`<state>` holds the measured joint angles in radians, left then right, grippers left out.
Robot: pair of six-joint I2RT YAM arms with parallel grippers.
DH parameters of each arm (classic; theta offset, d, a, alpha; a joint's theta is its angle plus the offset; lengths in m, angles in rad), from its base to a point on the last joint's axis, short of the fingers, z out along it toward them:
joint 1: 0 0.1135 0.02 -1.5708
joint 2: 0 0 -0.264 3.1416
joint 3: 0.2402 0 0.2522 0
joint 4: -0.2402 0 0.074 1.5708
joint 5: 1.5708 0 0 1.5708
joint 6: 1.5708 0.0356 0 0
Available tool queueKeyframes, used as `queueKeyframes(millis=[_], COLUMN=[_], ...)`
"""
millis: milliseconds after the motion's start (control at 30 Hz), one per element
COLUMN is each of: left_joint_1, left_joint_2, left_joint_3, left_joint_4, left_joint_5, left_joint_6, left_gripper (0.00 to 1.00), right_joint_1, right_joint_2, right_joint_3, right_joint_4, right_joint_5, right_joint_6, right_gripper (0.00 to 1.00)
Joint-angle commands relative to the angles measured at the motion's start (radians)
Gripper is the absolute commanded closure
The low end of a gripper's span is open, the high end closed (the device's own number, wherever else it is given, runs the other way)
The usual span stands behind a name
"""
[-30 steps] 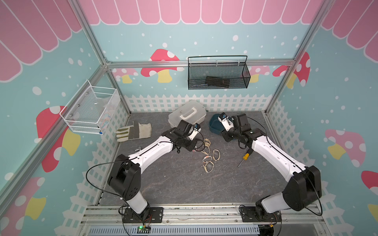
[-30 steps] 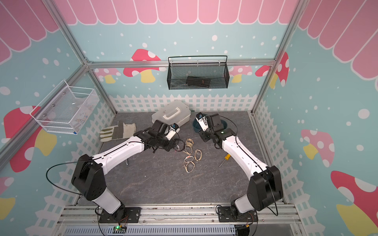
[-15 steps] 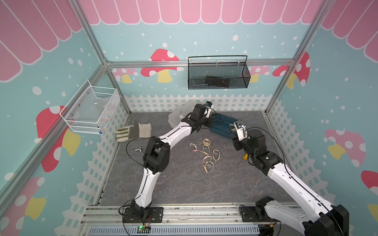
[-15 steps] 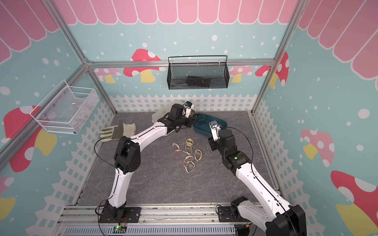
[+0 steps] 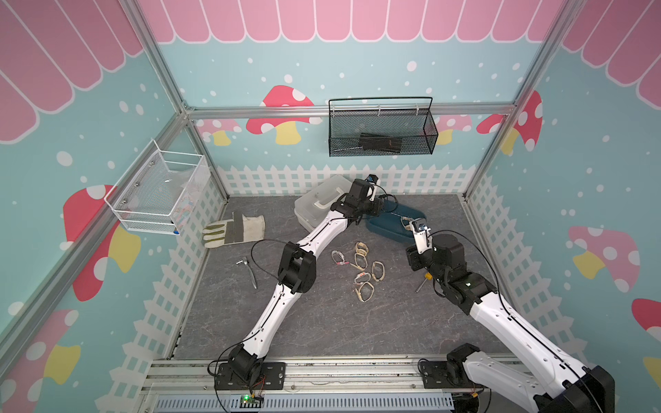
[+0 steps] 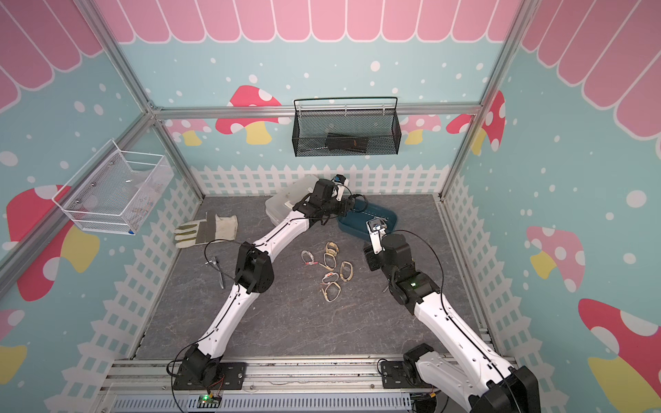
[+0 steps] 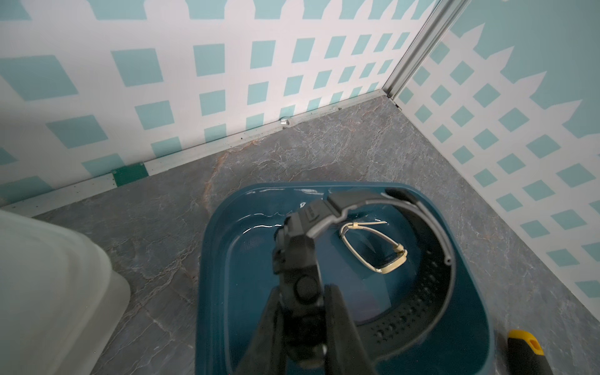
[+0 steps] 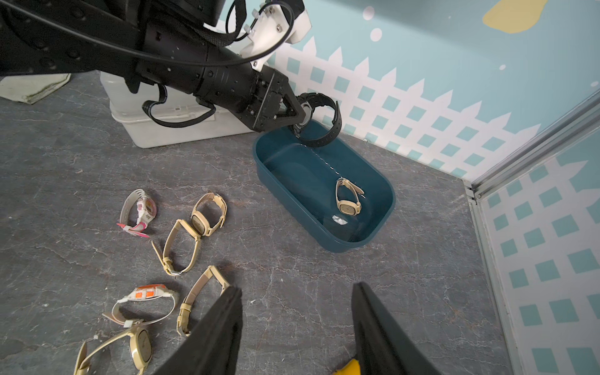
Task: Put the watch into the storage box
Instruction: Place the watch in the storage box.
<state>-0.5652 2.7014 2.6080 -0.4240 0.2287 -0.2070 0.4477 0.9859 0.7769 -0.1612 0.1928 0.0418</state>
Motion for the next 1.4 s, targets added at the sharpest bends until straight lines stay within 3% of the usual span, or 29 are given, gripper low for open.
queueKeyframes(millis=[0, 500, 867, 1200, 1367], left_joint_1=[-0.005, -0.002, 0.019, 0.040, 0.057], left_joint_2=[0.029, 0.054, -0.064, -0.429, -0.670], left_joint_3=[0.028, 0.039, 0.010, -0.321, -0.643], left_joint_4=[-0.028, -0.015, 0.005, 0.029, 0.060], left_joint_5=[0.007, 0.017, 0.115, 0.048, -0.030], left_joint_6=[-0.008, -0.003, -0.022, 0.074, 0.147], left_gripper=[0.91, 0.64, 0.55, 0.53, 0.52], right_joint_1=[0.012, 0.028, 0.036, 0.036, 0.034], right_joint_2=[0.004, 0.025, 0.081, 0.285, 0.457], right_joint_3=[-0.008, 0.004, 0.042, 0.176, 0.329], right_joint_4=[-0.018, -0.035, -0.038, -0.136, -0.322], right_joint_5=[-0.003, 0.027, -0.001, -0.168, -0.190], right_joint_6=[0.021, 0.006, -0.015, -0.048, -0.022], right_gripper=[0.43, 0.43, 0.43, 0.42, 0.43])
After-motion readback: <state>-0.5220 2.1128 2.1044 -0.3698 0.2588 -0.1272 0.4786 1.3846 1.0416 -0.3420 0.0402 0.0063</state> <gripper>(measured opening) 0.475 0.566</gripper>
